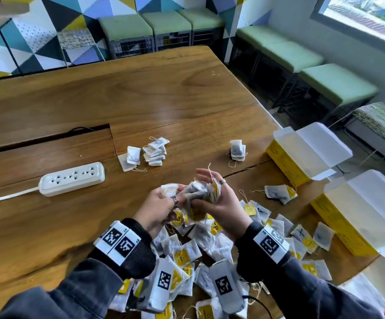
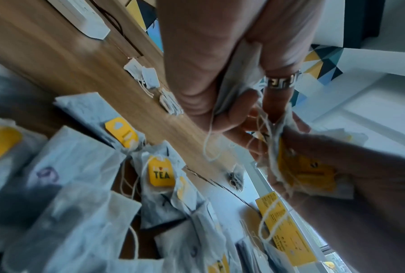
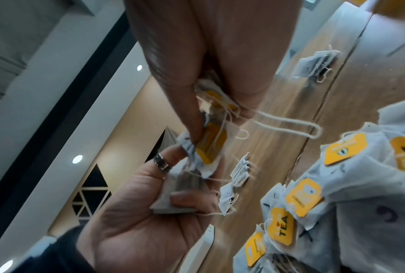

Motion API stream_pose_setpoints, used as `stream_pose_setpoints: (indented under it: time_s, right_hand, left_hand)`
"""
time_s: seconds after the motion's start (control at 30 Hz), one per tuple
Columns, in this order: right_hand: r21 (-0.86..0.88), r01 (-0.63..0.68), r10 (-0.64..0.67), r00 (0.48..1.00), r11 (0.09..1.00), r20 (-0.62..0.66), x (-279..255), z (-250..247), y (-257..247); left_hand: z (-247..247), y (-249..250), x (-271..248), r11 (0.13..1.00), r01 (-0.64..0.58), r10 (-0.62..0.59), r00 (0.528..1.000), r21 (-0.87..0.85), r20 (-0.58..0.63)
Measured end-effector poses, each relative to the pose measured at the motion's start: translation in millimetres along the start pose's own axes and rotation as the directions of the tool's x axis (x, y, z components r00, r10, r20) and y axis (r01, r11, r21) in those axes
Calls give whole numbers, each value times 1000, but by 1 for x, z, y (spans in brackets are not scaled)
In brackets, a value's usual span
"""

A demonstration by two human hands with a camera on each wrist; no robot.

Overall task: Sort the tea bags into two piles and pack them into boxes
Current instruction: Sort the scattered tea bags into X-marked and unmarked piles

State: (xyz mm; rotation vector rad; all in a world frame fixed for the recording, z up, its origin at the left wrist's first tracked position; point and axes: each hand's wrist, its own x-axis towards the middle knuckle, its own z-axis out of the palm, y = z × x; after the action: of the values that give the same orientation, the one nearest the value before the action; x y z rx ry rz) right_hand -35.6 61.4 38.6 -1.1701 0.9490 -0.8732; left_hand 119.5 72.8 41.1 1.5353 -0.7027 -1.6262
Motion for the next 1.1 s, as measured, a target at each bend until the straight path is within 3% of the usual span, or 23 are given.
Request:
stream_pose_setpoints:
  time_s: [0.13,0.3,0.4,0.47,0.57,0.63,0.7,0.77,0.83,0.93,1.03,1.1]
  right_hand:
    - [97,-120,115,992,988,53,-1,-8,4]
    - [35,-199,201,976,979,-79,3,-33,-1]
    - [15,-276,273,942,961,-194,18,-66,-7]
    - [-80,-322,289,917,943,-276,36,-90,-8]
    - [-304,-396,278,888,866,-365,73,-120,1]
    - [-350,-414,251,870,840,-425,94,-134,7]
    - [-343,-410,234,860,845,-453,107,-143,8]
    - [-381,-419,203,847,824,-491,113,-146,6]
    - [-508,-448,162,844,735,-511,110,-144,3]
    - [-665,-440,69,860,603,-506,90,-124,-4]
    - [-764,-247,-32,943,596,-330,67,-98,2]
    - [-799,-102,33,994,592,-102,52,-80,8]
  left_hand:
    - [9,-2,1,996,18,-9,995,-90,100]
    - [4,12,5,951,190,-112,948,-245,299]
    - [-12,20,20,945,254,-214,957,-206,195]
    - [-23,25,31,976,217,-213,972,-34,96]
    - [-35,33,52,971,95,-85,995,218,-54]
    - [-43,37,71,946,1,47,989,323,-140]
    - [-50,38,86,897,-57,141,976,438,-163]
    - [-59,36,95,789,-58,171,977,611,-128]
    - [-68,31,95,648,-58,191,977,760,-89]
    - [-75,24,82,508,-95,260,965,856,-47]
    - [-74,12,58,415,-119,247,969,902,15]
    - [-75,-1,45,376,-183,202,973,908,112]
